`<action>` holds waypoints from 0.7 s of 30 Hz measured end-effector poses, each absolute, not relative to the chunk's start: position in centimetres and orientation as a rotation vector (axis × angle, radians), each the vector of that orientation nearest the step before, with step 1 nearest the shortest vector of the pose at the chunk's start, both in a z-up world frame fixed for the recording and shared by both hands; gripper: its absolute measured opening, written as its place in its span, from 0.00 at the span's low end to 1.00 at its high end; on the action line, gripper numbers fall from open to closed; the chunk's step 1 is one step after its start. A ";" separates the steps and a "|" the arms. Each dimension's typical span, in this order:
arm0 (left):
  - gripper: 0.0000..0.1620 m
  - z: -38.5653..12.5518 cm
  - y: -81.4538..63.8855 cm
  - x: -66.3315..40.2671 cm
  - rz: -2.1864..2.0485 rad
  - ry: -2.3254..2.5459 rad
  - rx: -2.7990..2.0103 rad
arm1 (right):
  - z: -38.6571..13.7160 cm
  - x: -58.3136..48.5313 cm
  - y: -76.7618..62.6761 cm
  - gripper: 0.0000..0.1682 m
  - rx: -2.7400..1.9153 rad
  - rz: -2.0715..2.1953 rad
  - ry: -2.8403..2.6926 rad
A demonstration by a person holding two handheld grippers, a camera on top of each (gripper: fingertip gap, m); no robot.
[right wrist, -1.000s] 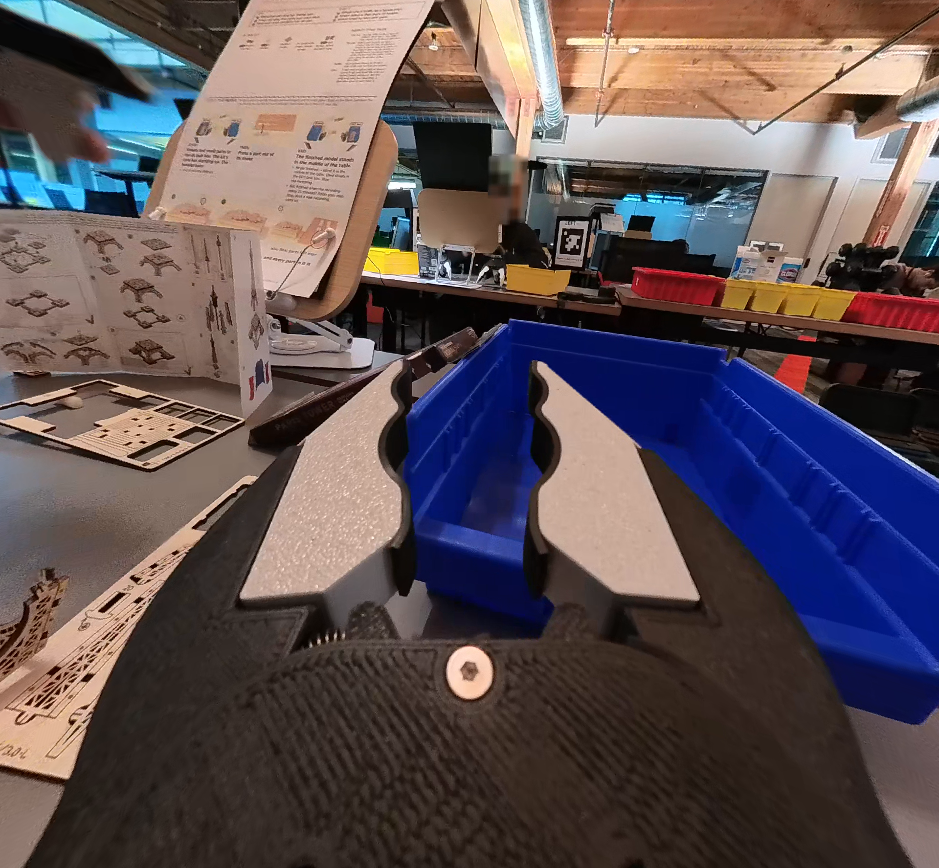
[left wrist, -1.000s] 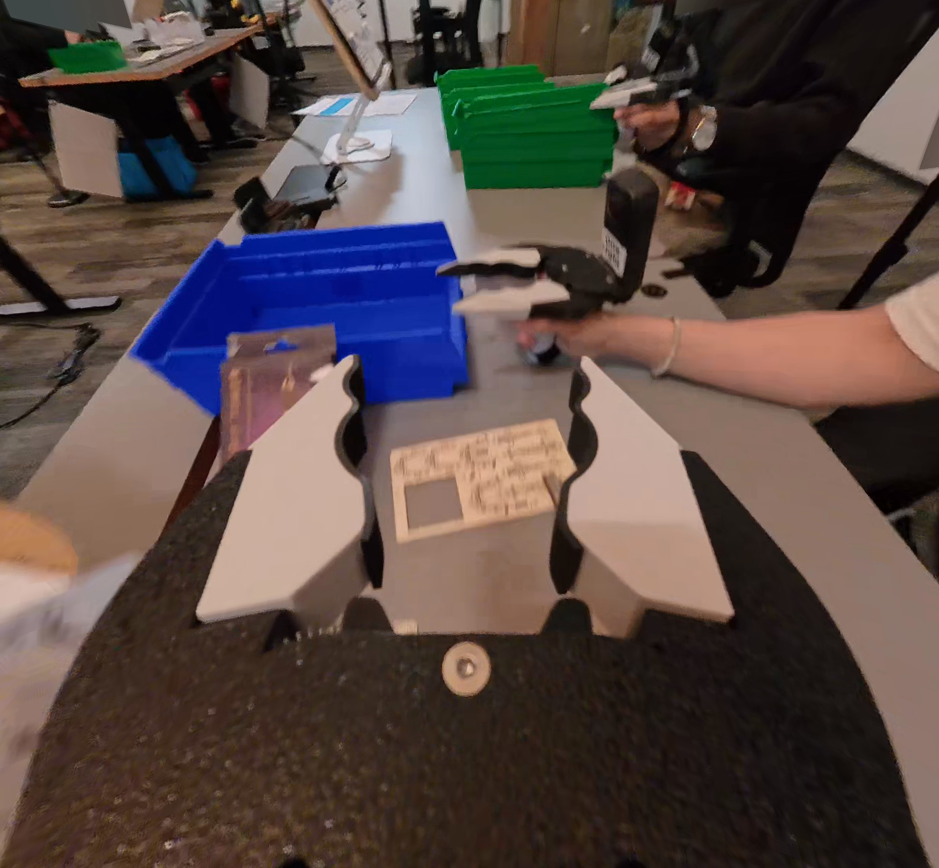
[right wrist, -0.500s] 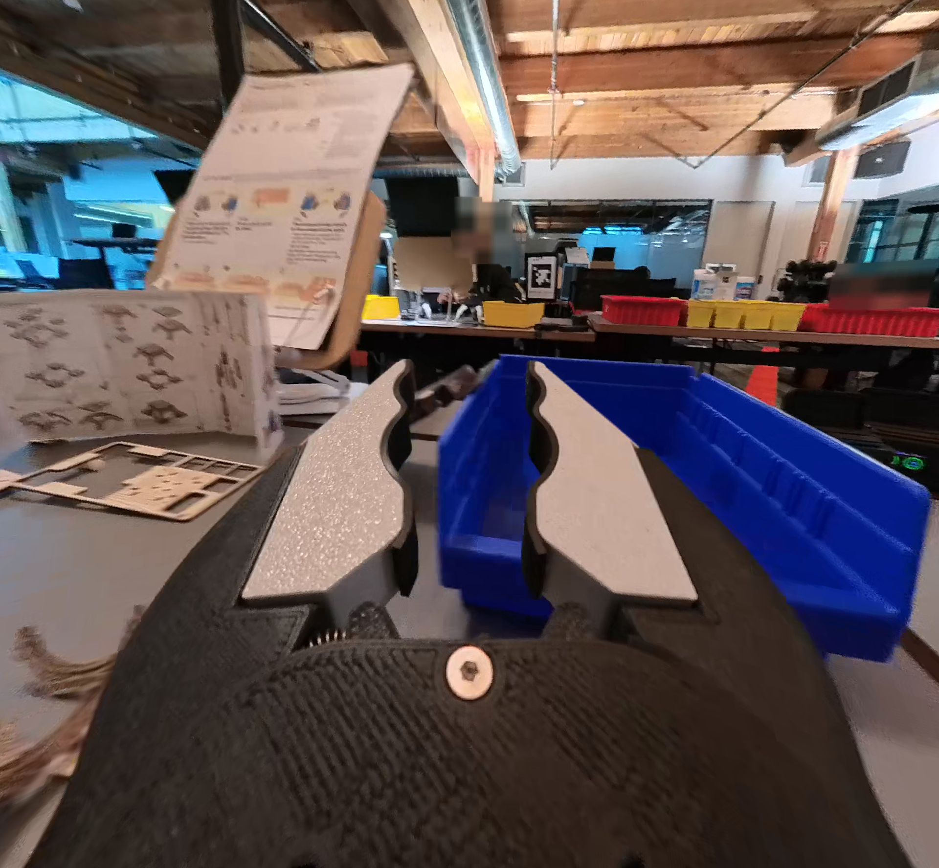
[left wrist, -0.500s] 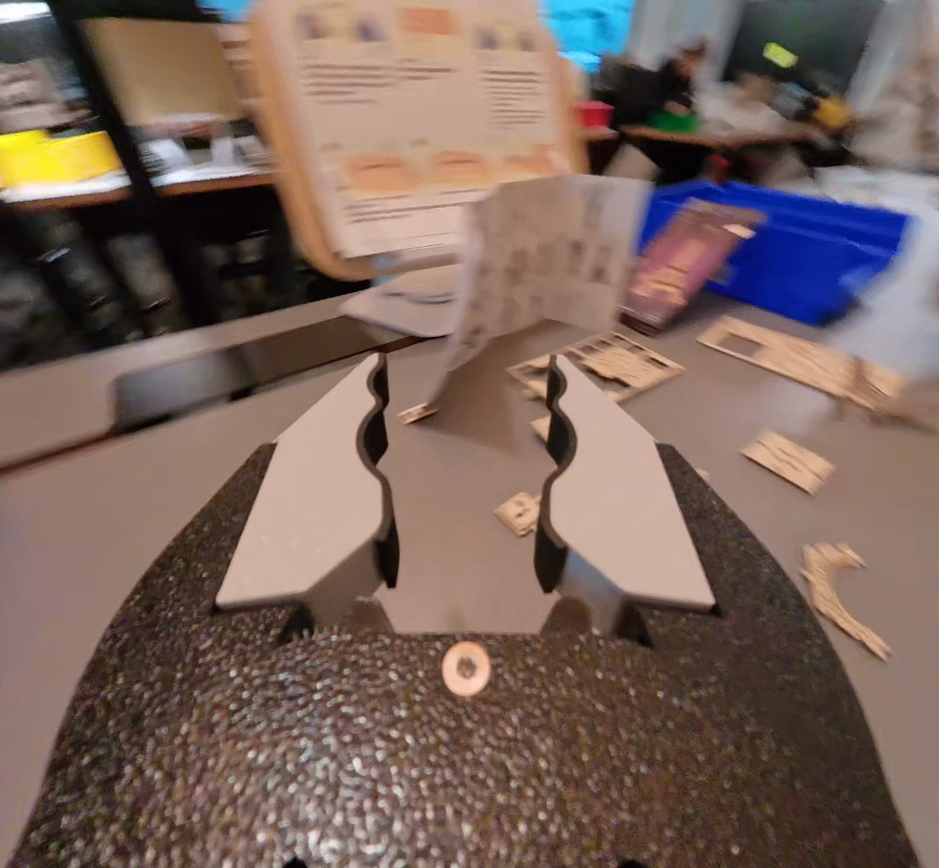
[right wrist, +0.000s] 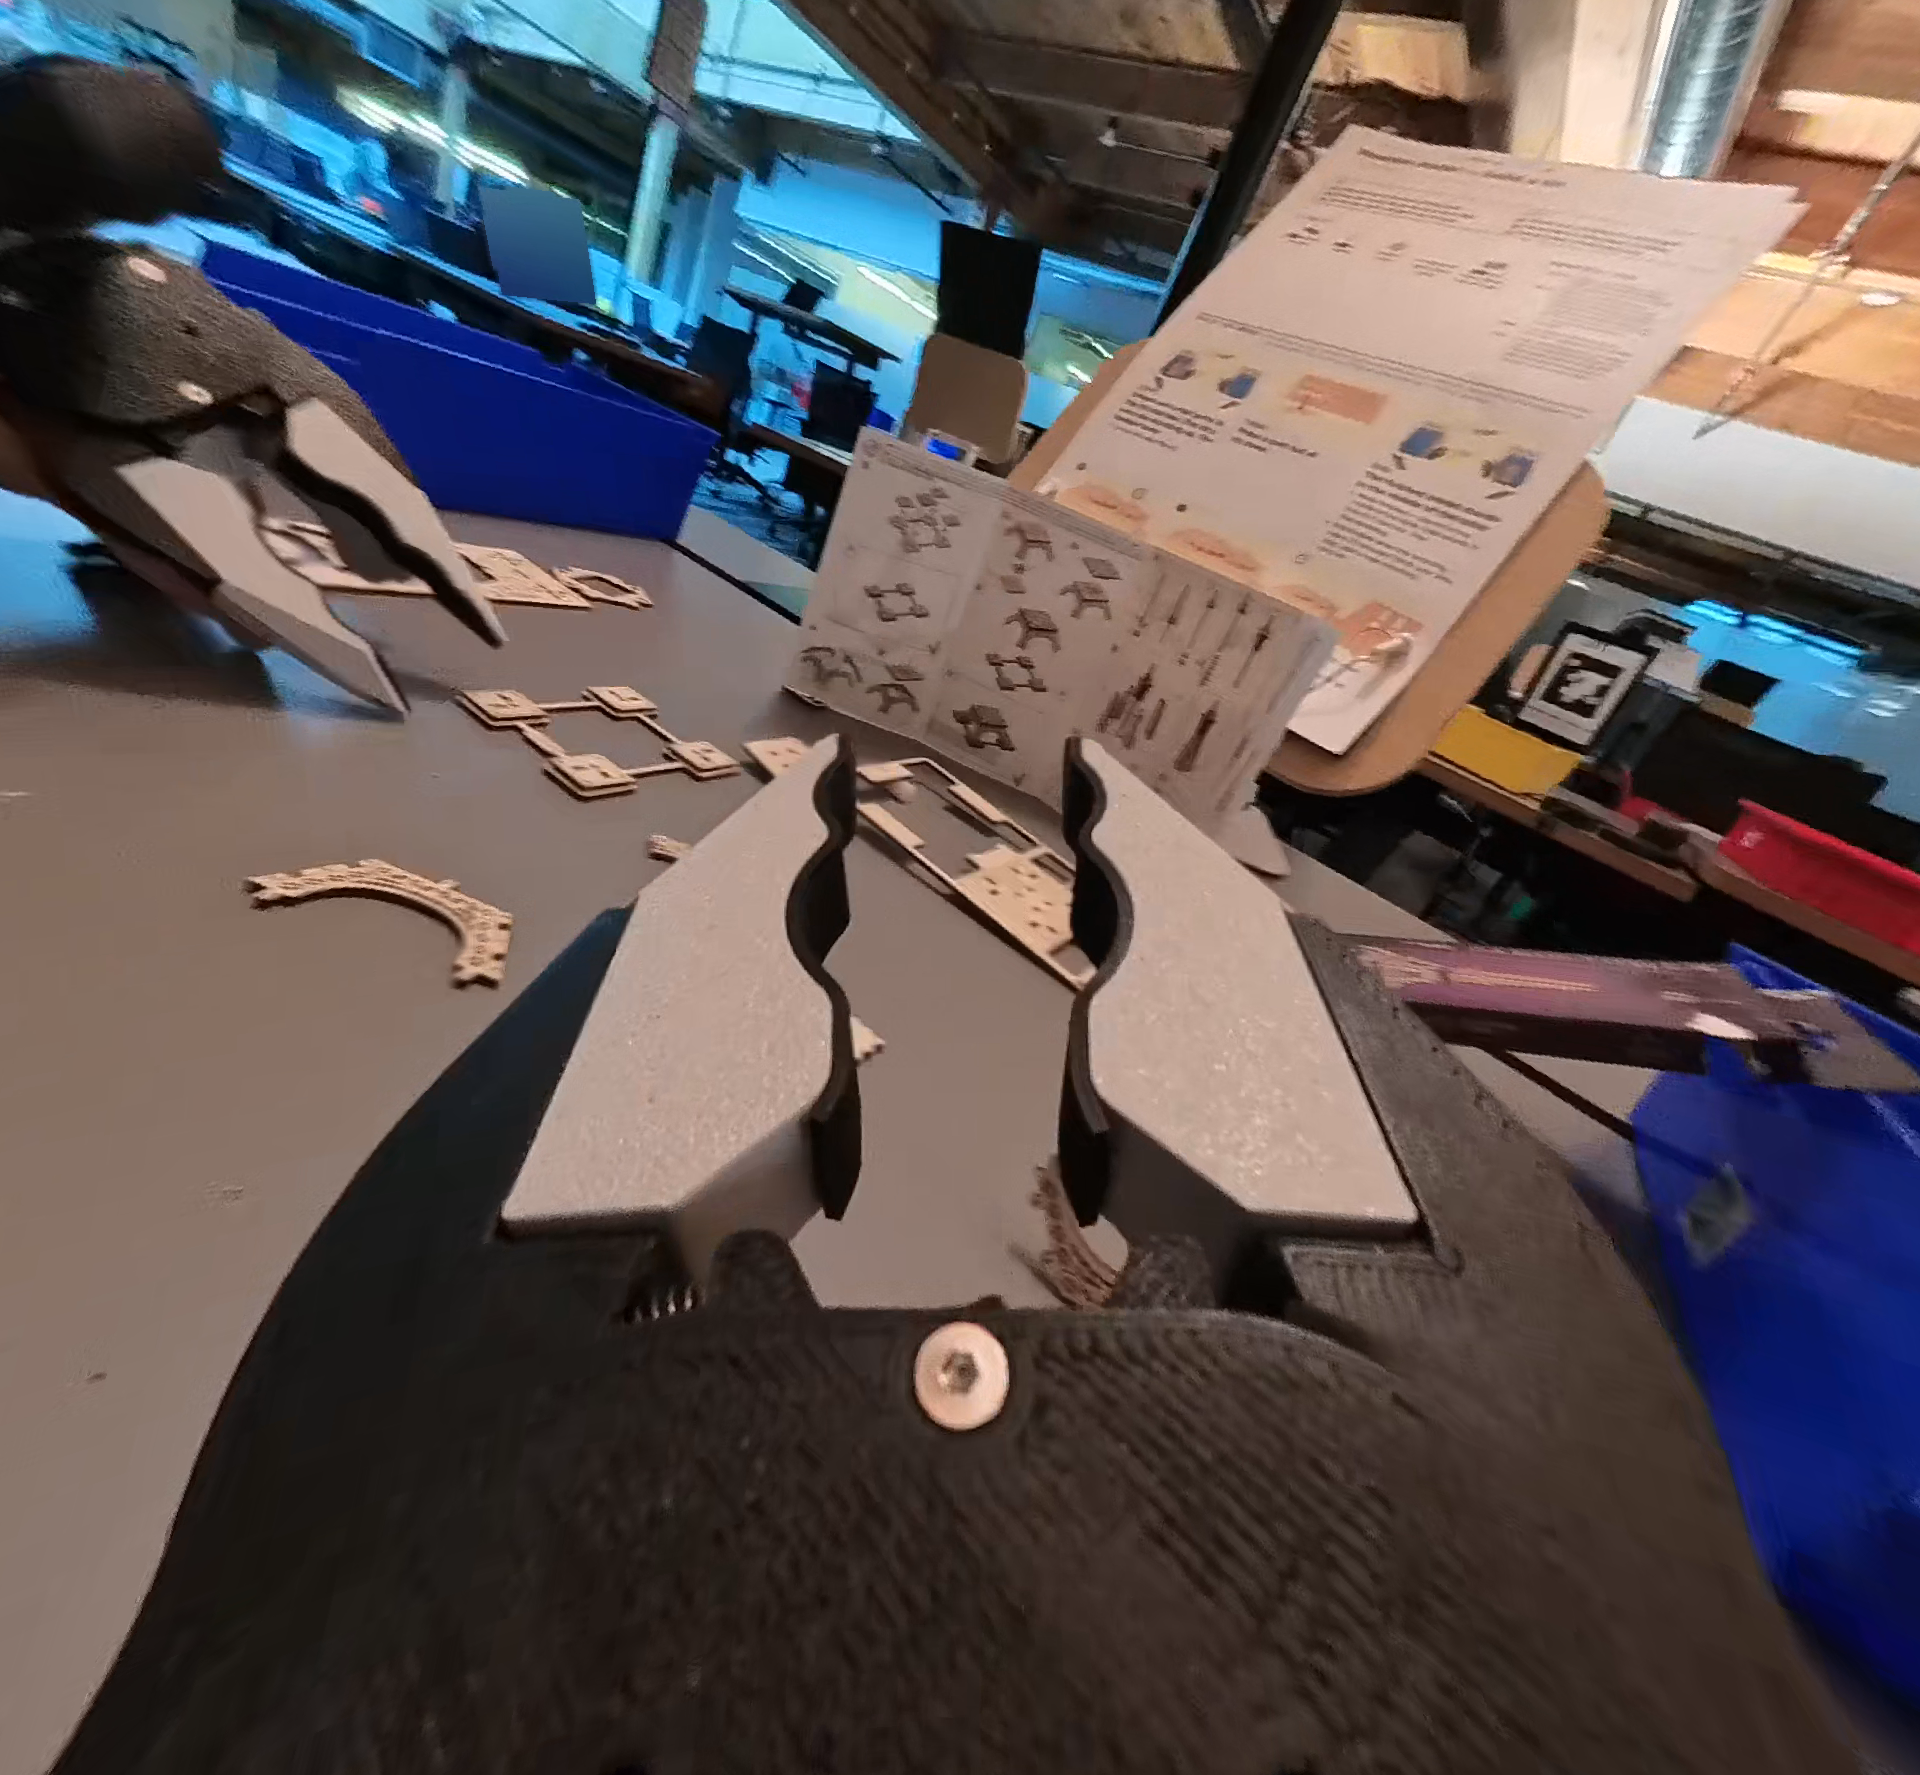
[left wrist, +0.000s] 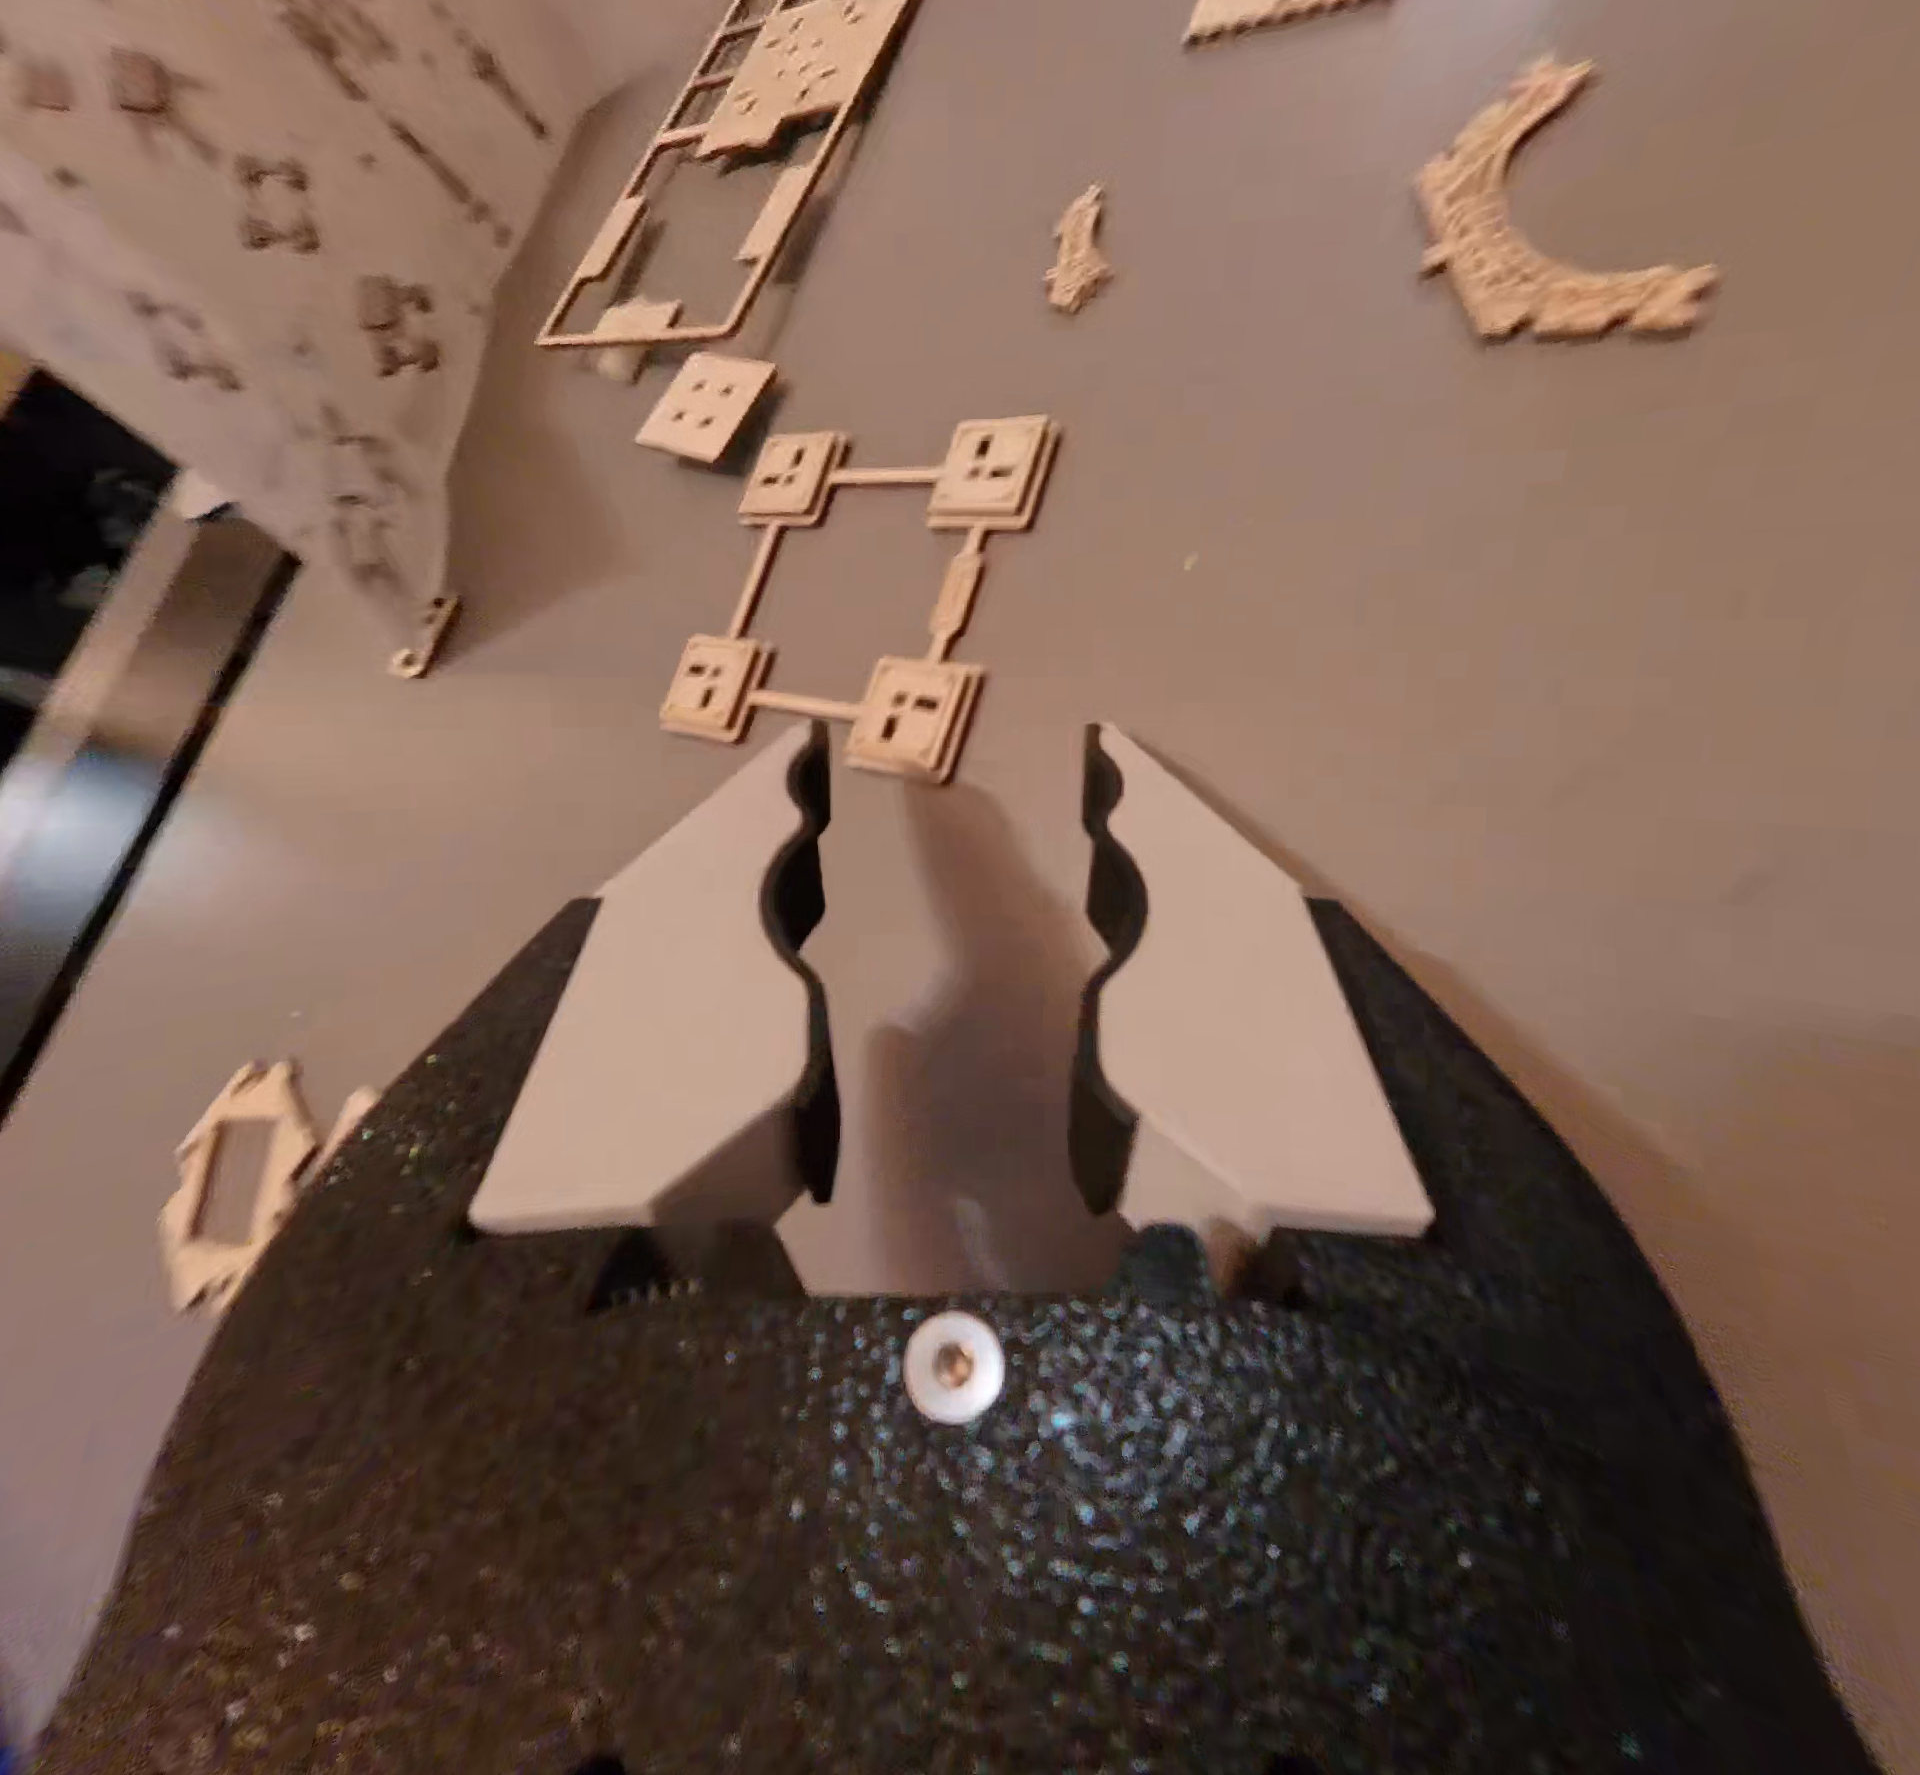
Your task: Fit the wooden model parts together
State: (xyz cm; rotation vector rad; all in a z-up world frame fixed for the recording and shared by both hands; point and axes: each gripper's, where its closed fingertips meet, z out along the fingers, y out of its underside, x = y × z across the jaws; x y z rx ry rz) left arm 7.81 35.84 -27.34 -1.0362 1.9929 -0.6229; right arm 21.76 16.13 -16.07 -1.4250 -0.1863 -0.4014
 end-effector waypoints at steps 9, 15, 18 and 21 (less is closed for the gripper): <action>0.29 -28.2 36.9 9.1 -0.705 1.883 -1.467 | -15.2 22.1 15.1 0.19 -1.337 -0.319 -0.129; 0.19 -28.6 36.4 9.1 -0.811 1.890 -1.585 | -15.0 22.6 14.9 0.18 -1.329 -0.269 -0.094; 0.16 -28.6 36.4 9.1 -0.840 1.881 -1.619 | -14.6 23.4 14.4 0.18 -1.306 -0.228 -0.040; 0.15 -28.6 36.4 8.9 -0.854 1.886 -1.618 | -14.0 24.3 13.6 0.17 -1.249 -0.197 0.025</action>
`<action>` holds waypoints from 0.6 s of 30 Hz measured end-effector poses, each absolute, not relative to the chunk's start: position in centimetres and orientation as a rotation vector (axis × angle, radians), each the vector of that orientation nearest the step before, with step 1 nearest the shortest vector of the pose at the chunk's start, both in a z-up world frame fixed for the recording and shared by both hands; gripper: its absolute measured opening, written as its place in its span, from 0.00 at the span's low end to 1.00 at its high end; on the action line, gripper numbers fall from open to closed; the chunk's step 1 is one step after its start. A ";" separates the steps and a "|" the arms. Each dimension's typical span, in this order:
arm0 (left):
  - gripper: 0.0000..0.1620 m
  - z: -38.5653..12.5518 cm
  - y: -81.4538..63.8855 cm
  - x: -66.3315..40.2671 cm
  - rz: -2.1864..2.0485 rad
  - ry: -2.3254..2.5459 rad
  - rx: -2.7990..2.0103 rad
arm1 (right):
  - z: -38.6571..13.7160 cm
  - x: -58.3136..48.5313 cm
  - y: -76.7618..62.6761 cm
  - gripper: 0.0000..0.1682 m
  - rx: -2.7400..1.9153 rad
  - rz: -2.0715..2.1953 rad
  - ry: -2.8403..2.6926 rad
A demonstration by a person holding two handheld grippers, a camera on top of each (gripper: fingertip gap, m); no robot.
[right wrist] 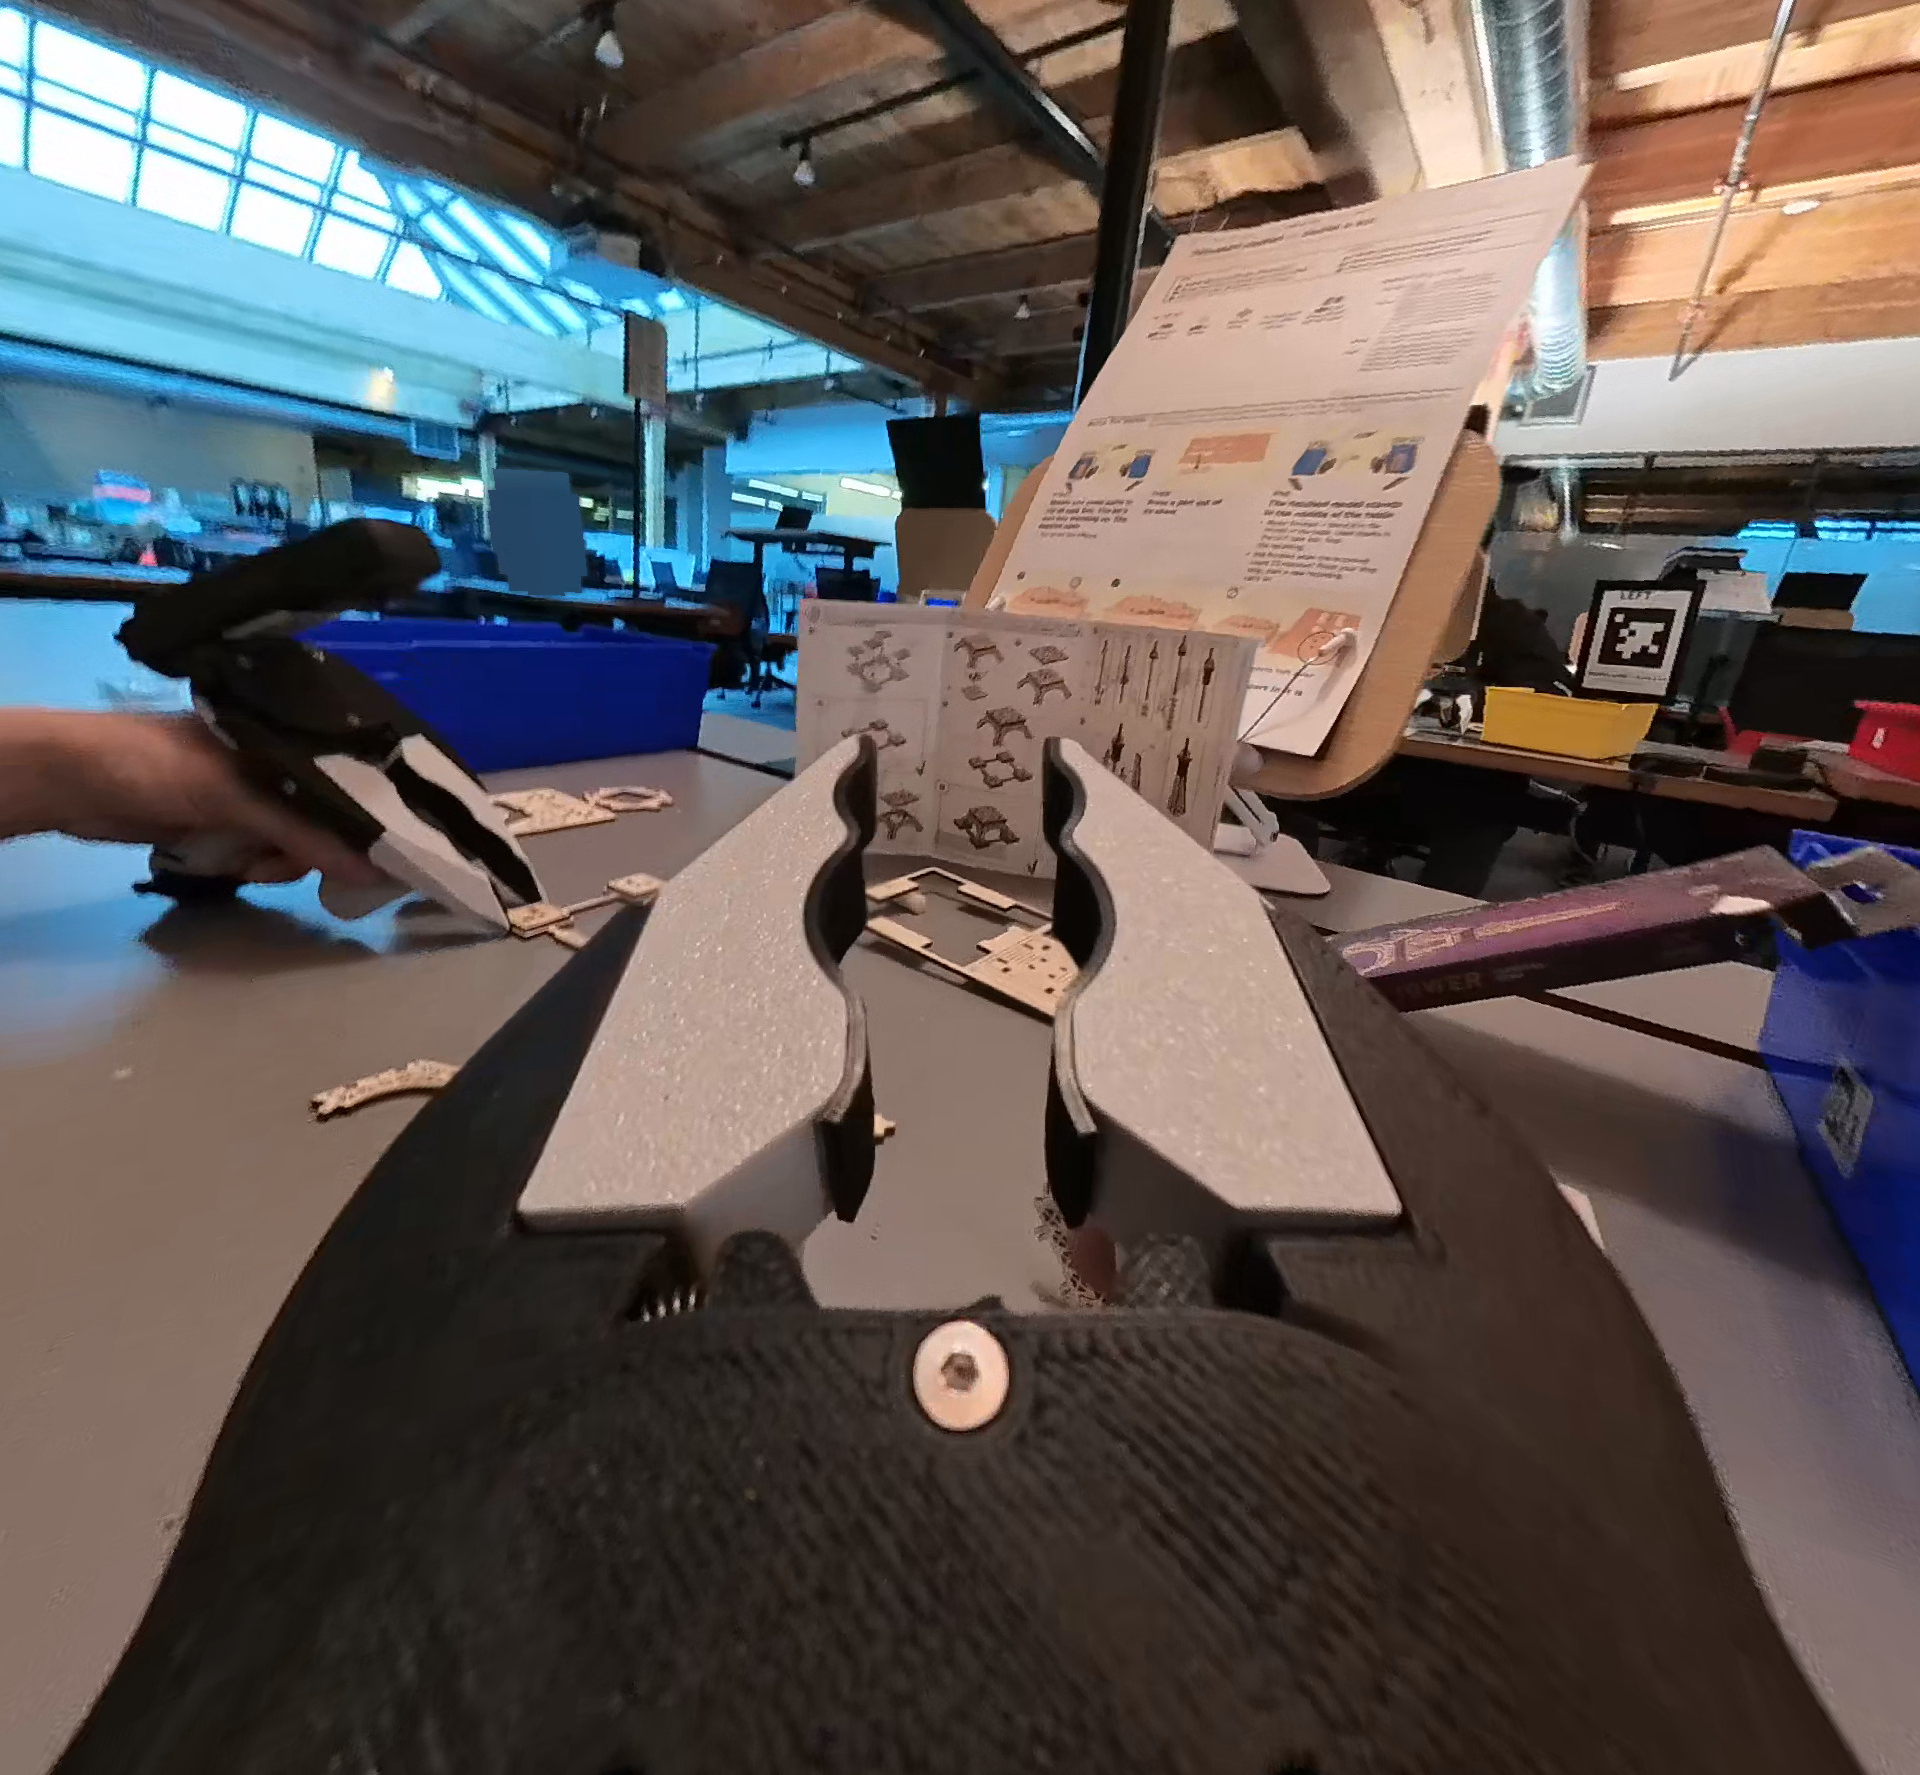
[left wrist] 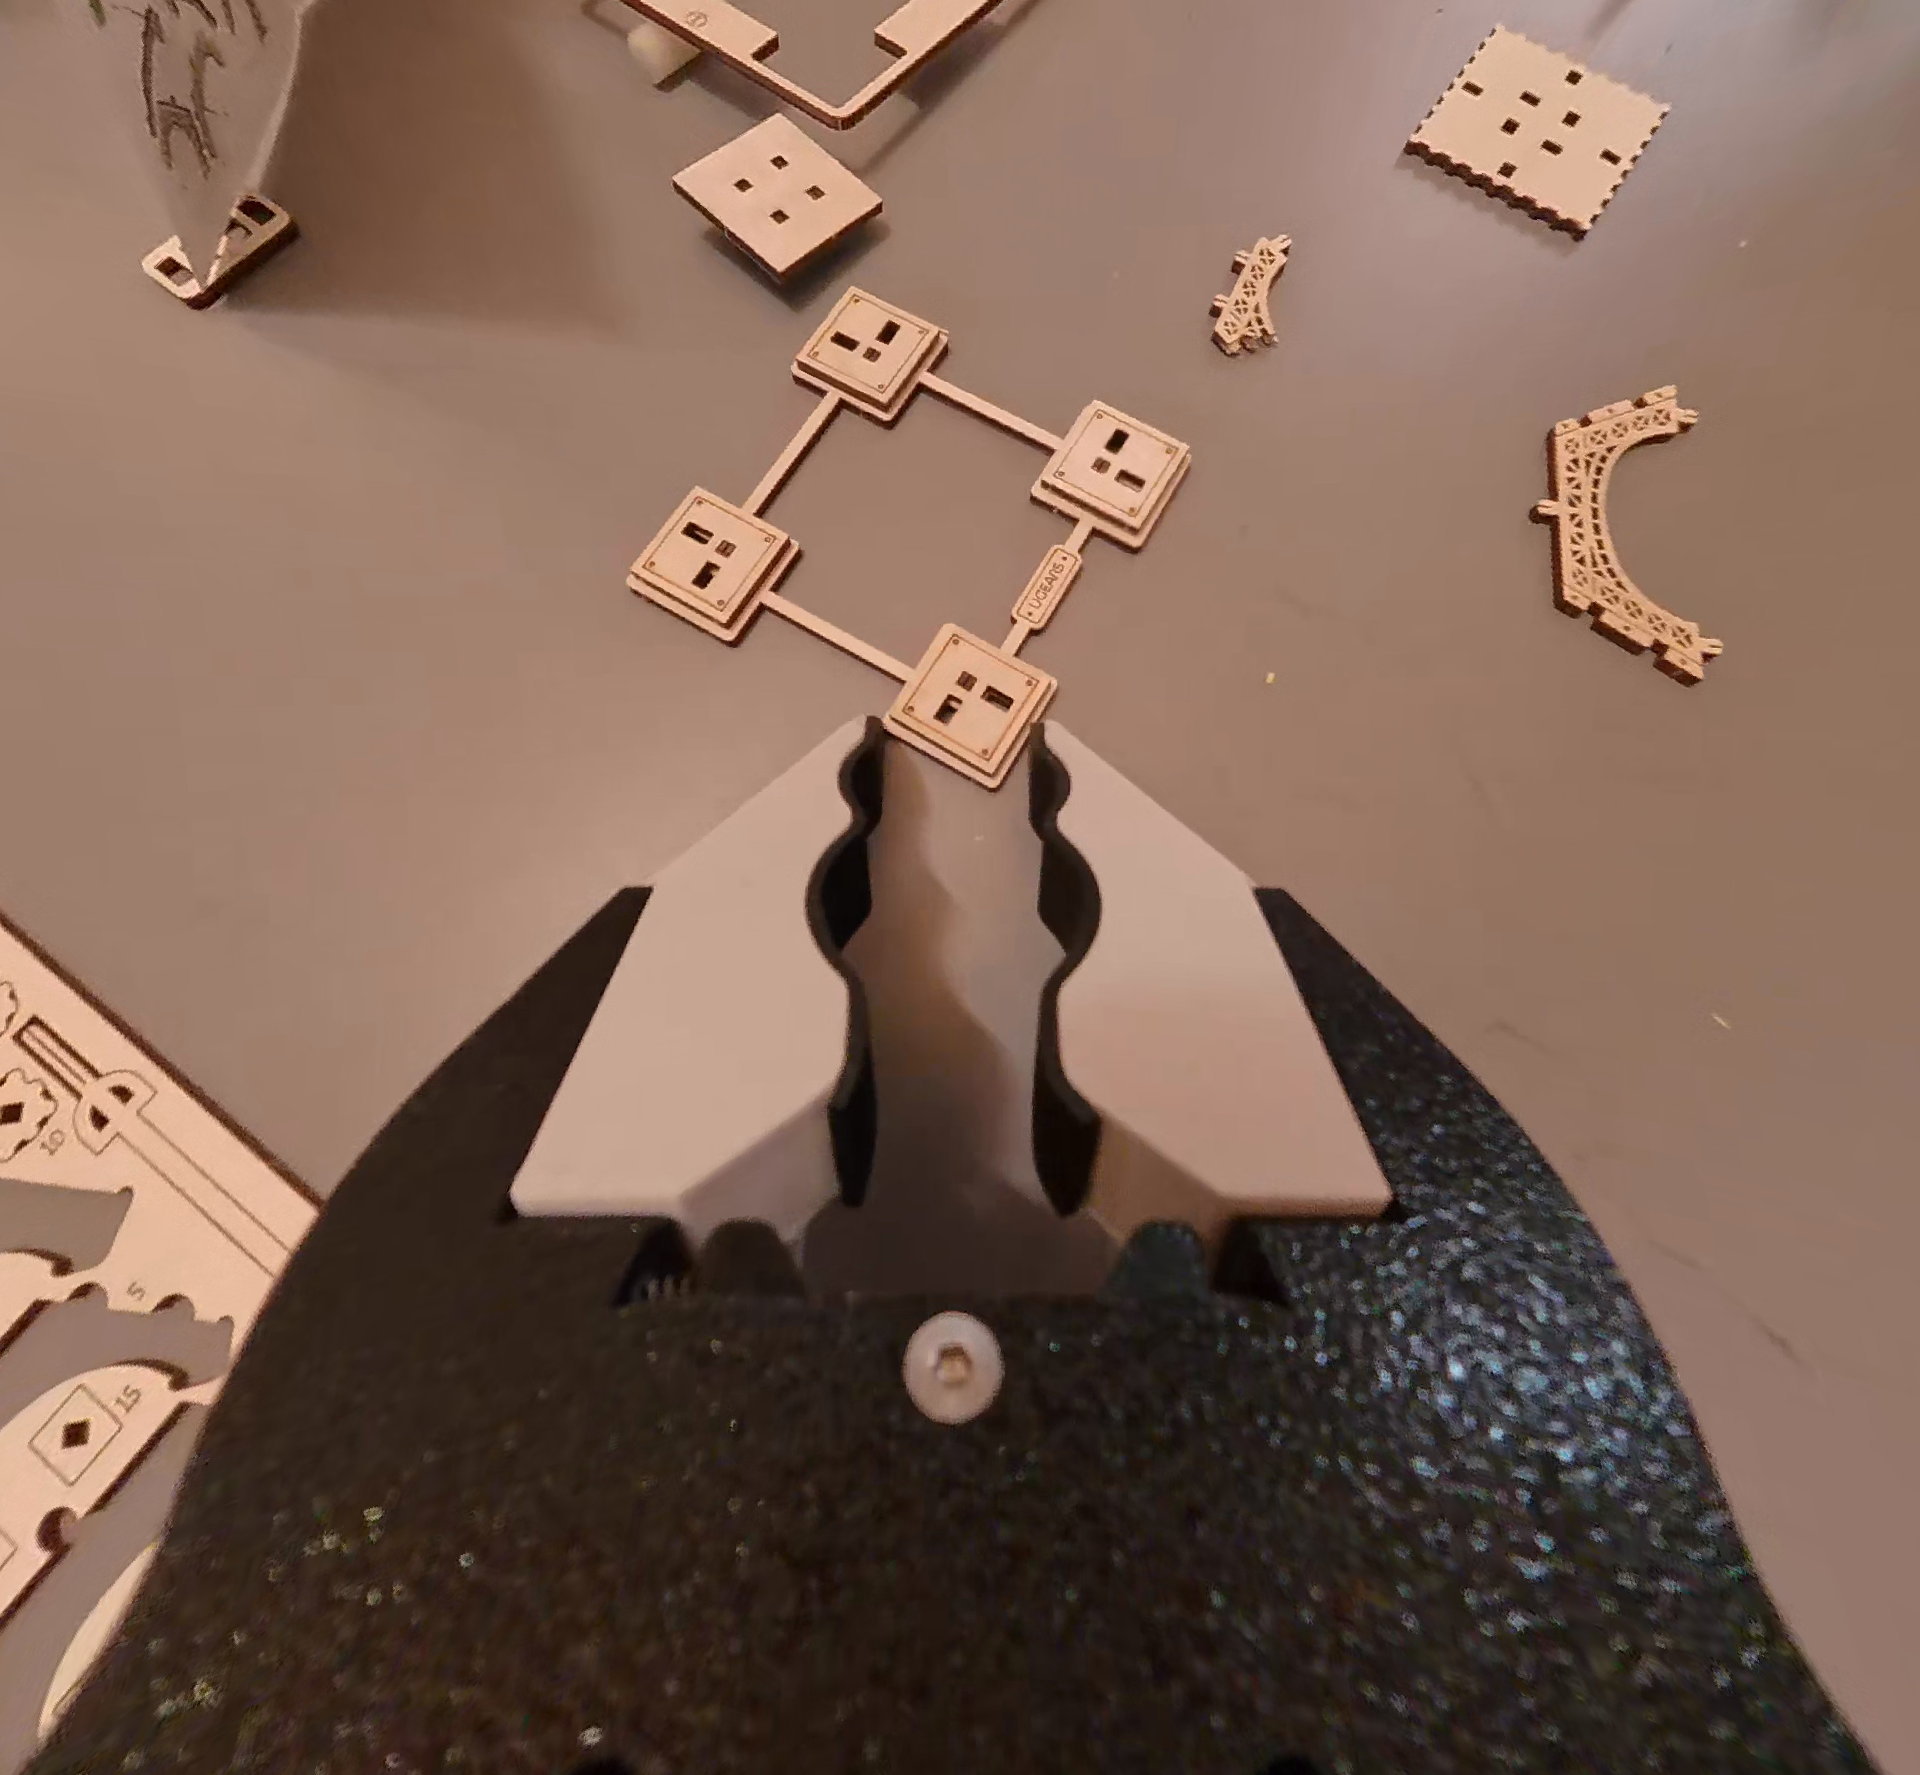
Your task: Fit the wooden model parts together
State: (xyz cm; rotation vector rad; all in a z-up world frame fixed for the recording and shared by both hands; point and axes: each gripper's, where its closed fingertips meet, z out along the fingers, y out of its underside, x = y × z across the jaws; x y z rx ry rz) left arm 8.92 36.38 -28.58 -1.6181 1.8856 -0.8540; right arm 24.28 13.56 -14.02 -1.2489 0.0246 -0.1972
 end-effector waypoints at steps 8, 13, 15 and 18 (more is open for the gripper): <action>0.14 -28.3 36.8 6.4 -1.012 1.930 -1.650 | -14.0 22.9 13.5 0.13 -1.242 -0.200 -0.059; 0.18 -28.2 36.8 6.3 -1.043 1.922 -1.665 | -13.9 23.3 13.4 0.13 -1.236 -0.167 -0.039; 0.18 -28.2 36.7 6.3 -1.045 1.932 -1.654 | -13.7 23.5 13.1 0.13 -1.215 -0.153 -0.020; 0.17 -28.0 36.7 6.3 -1.080 1.926 -1.662 | -13.7 23.3 13.0 0.12 -1.210 -0.143 -0.023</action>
